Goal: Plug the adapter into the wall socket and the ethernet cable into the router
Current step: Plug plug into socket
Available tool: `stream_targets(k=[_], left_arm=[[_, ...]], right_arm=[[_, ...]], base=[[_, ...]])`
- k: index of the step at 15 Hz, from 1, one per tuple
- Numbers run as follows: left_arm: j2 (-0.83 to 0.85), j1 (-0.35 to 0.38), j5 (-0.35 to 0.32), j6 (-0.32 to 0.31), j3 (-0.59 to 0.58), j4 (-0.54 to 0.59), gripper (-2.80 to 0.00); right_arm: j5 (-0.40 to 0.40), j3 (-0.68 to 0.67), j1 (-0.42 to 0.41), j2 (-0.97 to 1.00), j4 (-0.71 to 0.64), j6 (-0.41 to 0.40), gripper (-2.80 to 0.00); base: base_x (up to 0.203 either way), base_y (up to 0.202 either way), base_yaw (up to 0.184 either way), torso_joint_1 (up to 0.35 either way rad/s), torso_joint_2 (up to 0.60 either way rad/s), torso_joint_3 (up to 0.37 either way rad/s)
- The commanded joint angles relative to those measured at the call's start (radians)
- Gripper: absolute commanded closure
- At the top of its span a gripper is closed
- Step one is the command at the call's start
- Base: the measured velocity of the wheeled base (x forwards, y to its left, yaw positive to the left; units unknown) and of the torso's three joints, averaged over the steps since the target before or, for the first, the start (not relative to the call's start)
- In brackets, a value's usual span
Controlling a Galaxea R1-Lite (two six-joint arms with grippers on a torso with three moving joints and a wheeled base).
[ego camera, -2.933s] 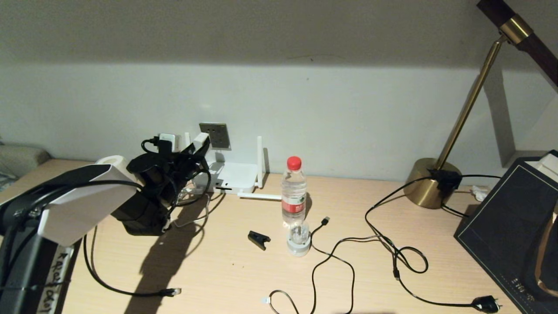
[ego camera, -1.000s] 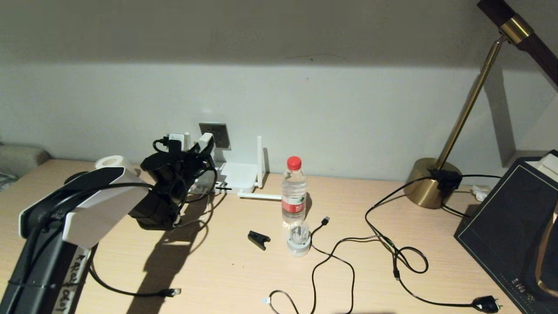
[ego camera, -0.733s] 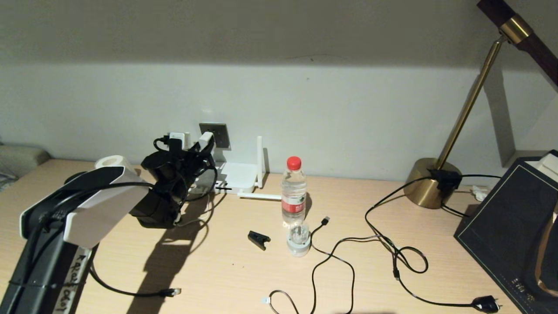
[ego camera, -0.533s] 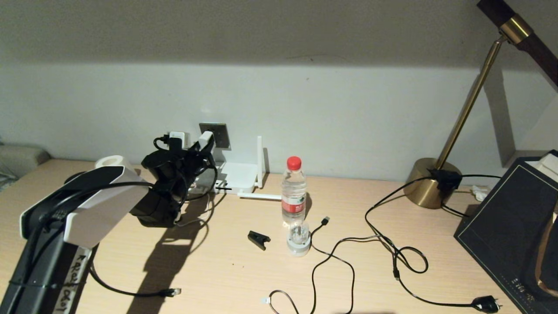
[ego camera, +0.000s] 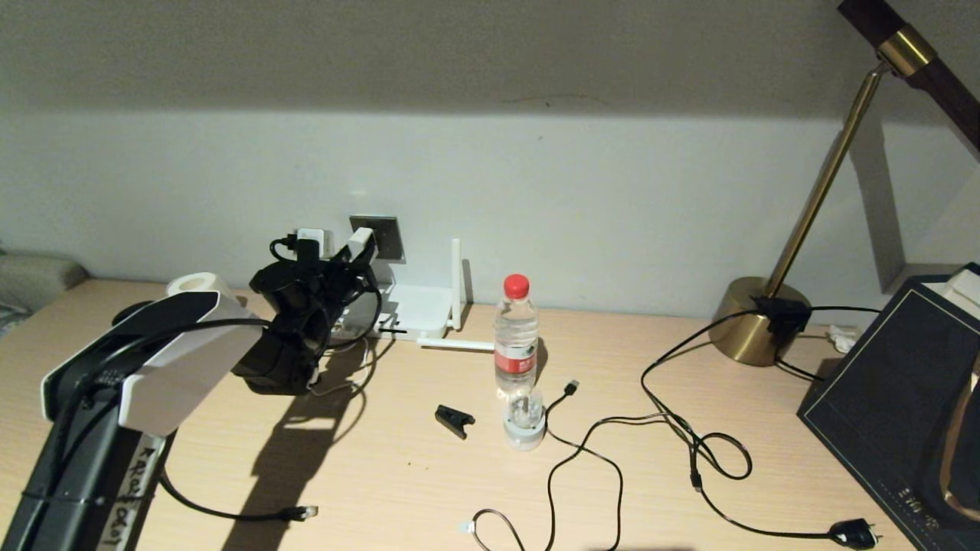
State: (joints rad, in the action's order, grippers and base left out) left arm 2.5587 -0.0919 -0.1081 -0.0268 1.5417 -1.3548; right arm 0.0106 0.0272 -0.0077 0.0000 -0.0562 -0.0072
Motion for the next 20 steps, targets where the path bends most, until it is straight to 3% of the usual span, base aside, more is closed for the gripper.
stream_targets(k=[1,20], left_arm=[[0.001,0.0,-0.001,0.001,0.009,-0.006,0.0],[0.087,-0.002,0.021,0.015,0.132,0.024,0.0]], right_arm=[[0.0,0.0,0.0,0.002,-0.001,0.0,0.0],[0.0,0.0,0.0,0.002,-0.001,0.0,0.0]], base=[[0.0,0.0,0.0,0.0,0.0,0.0],[0.0,0.0,0.0,0.0,0.0,0.0]])
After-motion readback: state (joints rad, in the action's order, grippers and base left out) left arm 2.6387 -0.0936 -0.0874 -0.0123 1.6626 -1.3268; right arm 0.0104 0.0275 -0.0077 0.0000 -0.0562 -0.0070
